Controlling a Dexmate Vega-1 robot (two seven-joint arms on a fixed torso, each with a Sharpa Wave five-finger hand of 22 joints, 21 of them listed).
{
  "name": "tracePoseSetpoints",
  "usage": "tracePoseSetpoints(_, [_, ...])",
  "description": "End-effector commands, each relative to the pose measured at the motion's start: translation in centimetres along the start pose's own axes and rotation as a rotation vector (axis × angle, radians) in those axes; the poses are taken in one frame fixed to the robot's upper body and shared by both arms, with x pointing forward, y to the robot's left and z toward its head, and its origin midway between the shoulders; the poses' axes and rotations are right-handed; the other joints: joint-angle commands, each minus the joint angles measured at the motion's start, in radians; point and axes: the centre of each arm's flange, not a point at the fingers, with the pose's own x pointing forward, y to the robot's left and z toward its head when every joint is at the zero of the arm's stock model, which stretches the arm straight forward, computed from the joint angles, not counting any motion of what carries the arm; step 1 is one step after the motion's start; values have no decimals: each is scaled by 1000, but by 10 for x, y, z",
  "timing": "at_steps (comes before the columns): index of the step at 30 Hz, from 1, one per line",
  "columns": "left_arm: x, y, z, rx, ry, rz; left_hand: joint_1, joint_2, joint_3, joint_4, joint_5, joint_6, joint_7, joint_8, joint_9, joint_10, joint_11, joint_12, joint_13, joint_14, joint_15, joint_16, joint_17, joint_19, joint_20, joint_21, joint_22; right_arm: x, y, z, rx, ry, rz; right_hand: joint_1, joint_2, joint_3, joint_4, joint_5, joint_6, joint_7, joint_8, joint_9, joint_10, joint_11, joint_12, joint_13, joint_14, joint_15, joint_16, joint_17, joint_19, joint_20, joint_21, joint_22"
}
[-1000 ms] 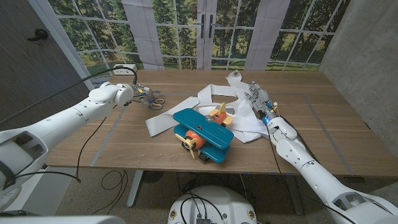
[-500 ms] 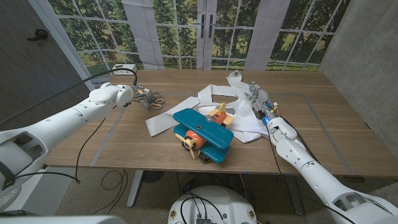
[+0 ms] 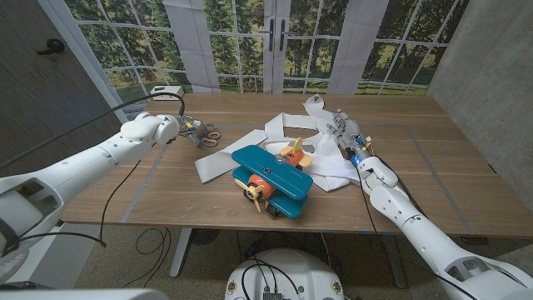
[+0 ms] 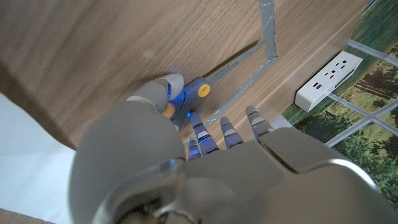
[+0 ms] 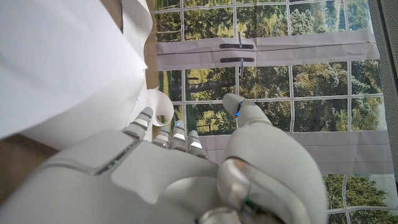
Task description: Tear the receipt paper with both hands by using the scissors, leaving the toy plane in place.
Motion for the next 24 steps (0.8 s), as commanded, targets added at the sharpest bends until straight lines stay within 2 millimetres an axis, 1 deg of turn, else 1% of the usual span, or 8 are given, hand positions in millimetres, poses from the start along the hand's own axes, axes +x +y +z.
tracePoseSetpoints(1, [-3, 2, 1, 13, 0, 47, 13, 17, -5, -4, -11, -8, -7, 2, 1, -19, -7, 0, 12, 0, -50, 5, 4, 4, 5, 1, 2, 1, 1, 1, 1, -2, 6, -1, -7, 7, 0, 8, -2, -6, 3, 4, 5, -1, 2, 4, 3, 1, 6, 1, 5, 9, 1, 2])
tracePoseSetpoints(14, [-4, 0, 3, 31, 8, 60, 31, 36, -13, -6, -21, -9, -7, 2, 2, -7, -8, 23, 32, 19, -61, 15, 11, 8, -1, 2, 2, 3, 2, 4, -6, -5, 14, -4, -9, 11, 1, 19, -2, -7, 3, 4, 5, -3, 2, 4, 5, 1, 7, 2, 6, 8, 2, 2])
tracePoseSetpoints(16, [-4, 0, 3, 36, 9, 58, 34, 36, -19, -7, -26, -9, -7, 2, 2, -27, -4, 21, 39, 11, -53, 13, 13, 9, -1, 2, 2, 3, 3, 4, -6, -4, 17, -5, -10, 12, 1, 21, -2, -8, 3, 4, 5, -4, 2, 4, 5, 0, 7, 2, 6, 8, 2, 2])
tracePoseSetpoints(17, [-4, 0, 4, 37, 12, 56, 36, 33, -25, -8, -30, -11, -8, 1, 2, -48, 3, 19, 46, 1, -50, 9, 15, 8, -1, 2, 2, 3, 3, 5, -7, -3, 16, -5, -10, 12, 1, 22, -2, -8, 3, 4, 5, -3, 2, 4, 5, 0, 7, 2, 6, 8, 2, 2])
tracePoseSetpoints(18, [-4, 0, 4, 39, 13, 57, 37, 32, -26, -8, -31, -18, -7, -2, 2, -60, 2, 18, 49, -6, -46, 7, 16, 7, 0, 1, 2, 4, 3, 5, -7, -3, 17, -5, -10, 12, 1, 23, -2, -10, 3, 4, 5, -5, 2, 4, 5, 0, 7, 2, 6, 8, 2, 2])
tracePoseSetpoints(19, [-4, 0, 4, 38, 14, 58, 39, 31, -28, -7, -34, -21, -6, -2, 2, -99, 10, 10, 57, -22, -35, 2, 20, 6, 0, 1, 2, 4, 2, 5, -5, -2, 17, -5, -10, 12, 1, 24, -2, -10, 3, 4, 5, -5, 2, 4, 5, 0, 7, 2, 6, 8, 2, 2])
tracePoseSetpoints(20, [-4, -1, 4, 40, 16, 59, 39, 30, -29, -7, -35, -22, -5, -2, 2, -113, 17, 8, 61, -35, -30, -2, 22, 4, -1, 0, 2, 4, 2, 5, -6, -1, 16, -6, -10, 13, 1, 24, -2, -10, 3, 4, 5, -5, 2, 4, 5, 0, 7, 2, 6, 8, 2, 2])
tracePoseSetpoints(24, [-3, -2, 4, 48, 20, 55, 40, 29, -28, -6, -35, -29, -4, -4, 2, -119, 16, 11, 66, -37, -29, -1, 25, -1, 0, -2, 2, 4, 2, 4, -5, 1, 19, -7, -12, 14, 2, 29, -2, -12, 3, 4, 5, -4, 2, 4, 6, 0, 7, 2, 6, 8, 2, 2])
